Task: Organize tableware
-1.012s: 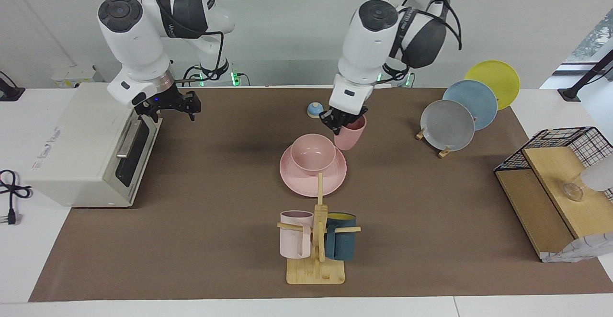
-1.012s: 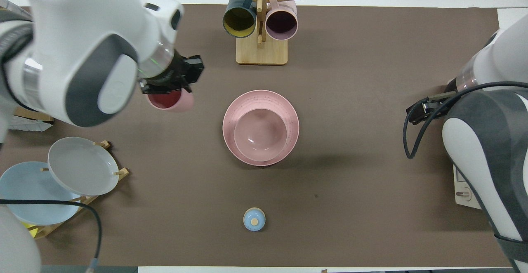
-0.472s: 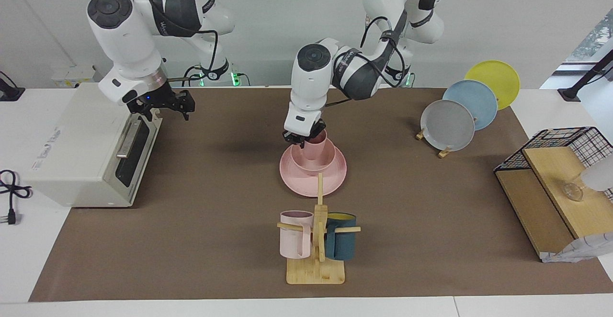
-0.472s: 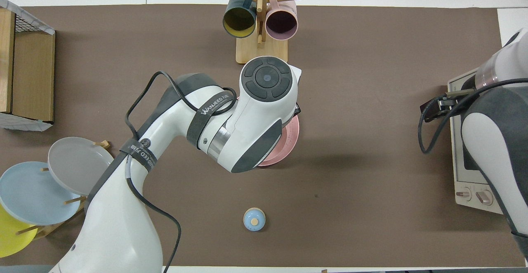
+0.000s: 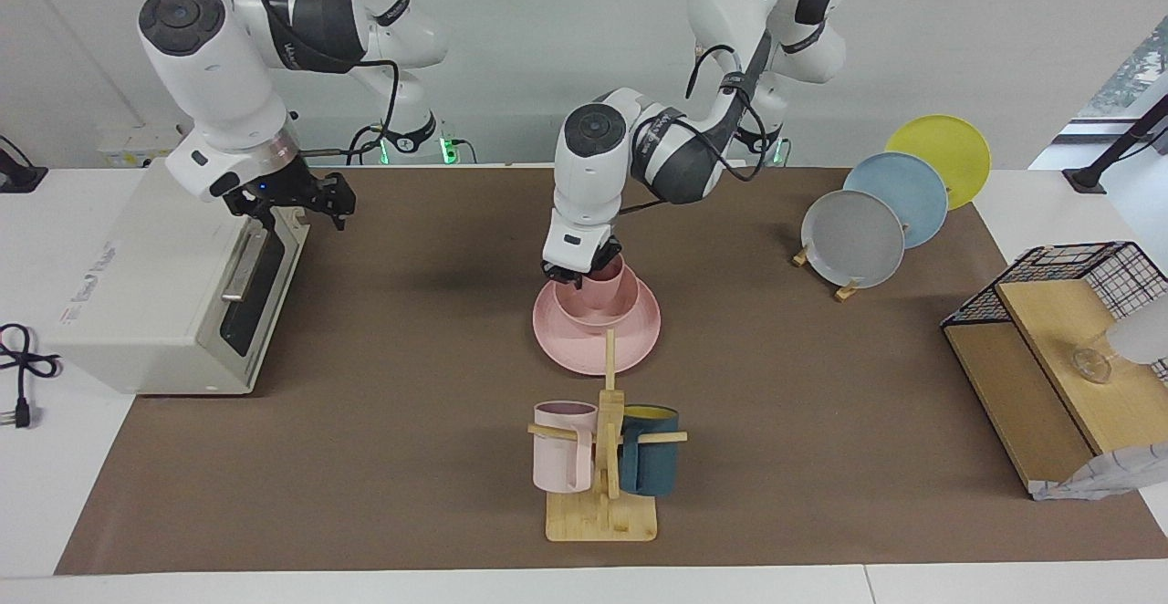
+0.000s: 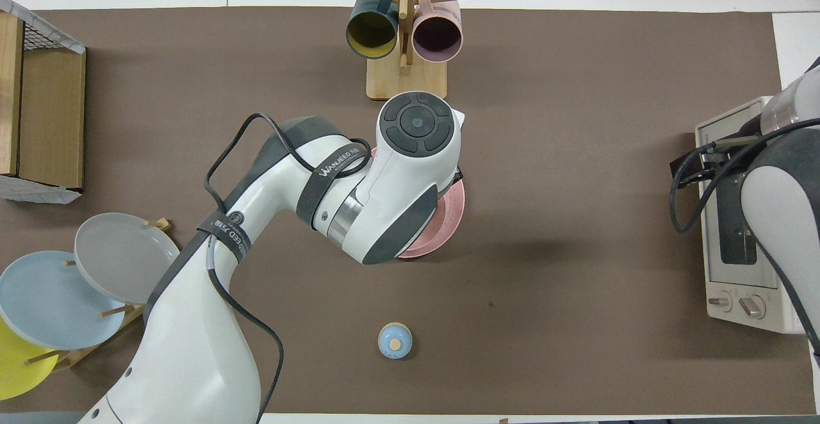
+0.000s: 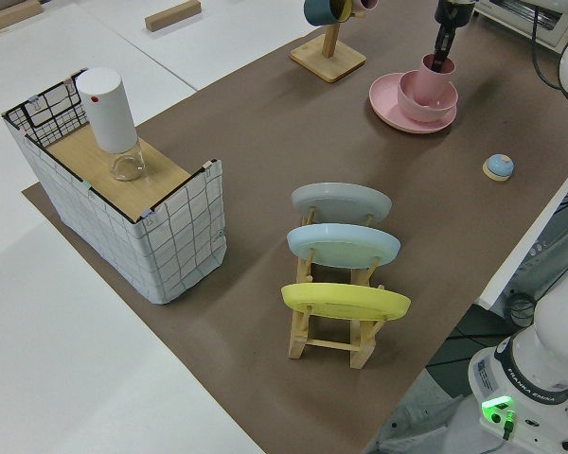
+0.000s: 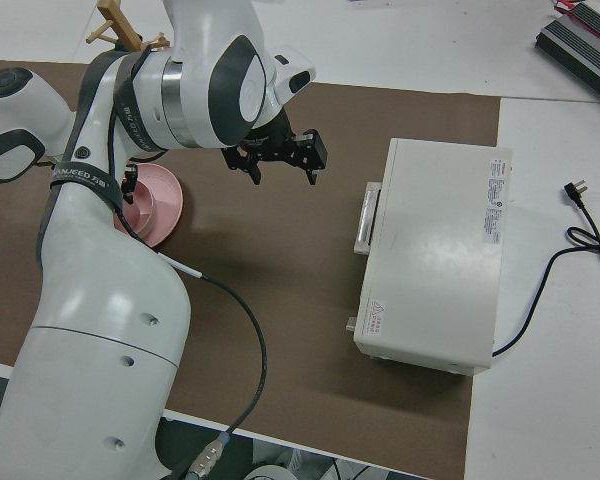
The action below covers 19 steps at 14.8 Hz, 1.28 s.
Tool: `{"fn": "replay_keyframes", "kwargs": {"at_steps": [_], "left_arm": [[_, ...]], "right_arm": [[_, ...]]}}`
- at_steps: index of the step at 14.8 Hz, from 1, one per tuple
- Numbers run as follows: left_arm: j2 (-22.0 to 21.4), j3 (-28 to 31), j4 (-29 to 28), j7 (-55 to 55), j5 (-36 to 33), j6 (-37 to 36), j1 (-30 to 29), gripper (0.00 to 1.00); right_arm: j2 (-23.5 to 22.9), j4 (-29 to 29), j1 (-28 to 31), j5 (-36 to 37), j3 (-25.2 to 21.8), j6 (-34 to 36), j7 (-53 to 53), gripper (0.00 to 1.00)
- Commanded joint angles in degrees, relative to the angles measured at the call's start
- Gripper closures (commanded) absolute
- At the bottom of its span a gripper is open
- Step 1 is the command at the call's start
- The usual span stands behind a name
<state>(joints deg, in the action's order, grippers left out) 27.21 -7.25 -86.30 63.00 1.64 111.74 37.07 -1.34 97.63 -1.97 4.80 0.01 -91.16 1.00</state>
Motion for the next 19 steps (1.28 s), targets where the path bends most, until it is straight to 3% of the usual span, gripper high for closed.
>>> {"fn": "replay_keyframes", "kwargs": {"at_steps": [1,4,5,6,8,10,16,19], "left_arm": [[-0.94,0.75,-2.82,0.99,-1.11,2.69,0.73,1.0],[-0.94,0.75,-3.35,0.02,-1.2,3.22,0.72,1.0],[-0.94,0.75,-3.17,-0.68,-1.2,3.13,0.64,0.06],[-1.02,0.83,-3.0,-0.86,-1.2,2.96,0.64,0.0],[-1.46,1.1,-2.64,-0.95,-1.2,2.43,0.29,0.0],[-4.61,1.36,-2.38,-3.04,-1.2,-0.63,-0.94,0.0],[-17.62,1.36,-2.38,-17.27,-1.02,-11.8,-14.55,0.0],[-22.89,1.36,-2.47,-32.27,-0.93,-18.99,-22.89,0.0]], "right_arm": [[0.99,0.81,0.66,-1.37,0.35,-0.33,1.46,0.0],[0.99,-0.24,0.57,-0.58,0.43,0.55,1.37,0.0],[0.73,-0.85,0.57,-0.58,0.17,0.29,1.46,0.0],[0.64,-1.38,0.65,-1.27,-0.18,1.07,1.46,0.0],[0.46,-3.66,0.65,-1.28,-0.71,3.79,1.46,0.0],[0.81,-2.89,0.65,-1.37,-1.5,3.28,1.37,0.0],[0.9,-3.76,1.01,-5.06,-3.43,3.36,0.84,0.0],[0.99,-3.76,0.74,-4.88,-3.26,3.71,0.67,0.0]]}}
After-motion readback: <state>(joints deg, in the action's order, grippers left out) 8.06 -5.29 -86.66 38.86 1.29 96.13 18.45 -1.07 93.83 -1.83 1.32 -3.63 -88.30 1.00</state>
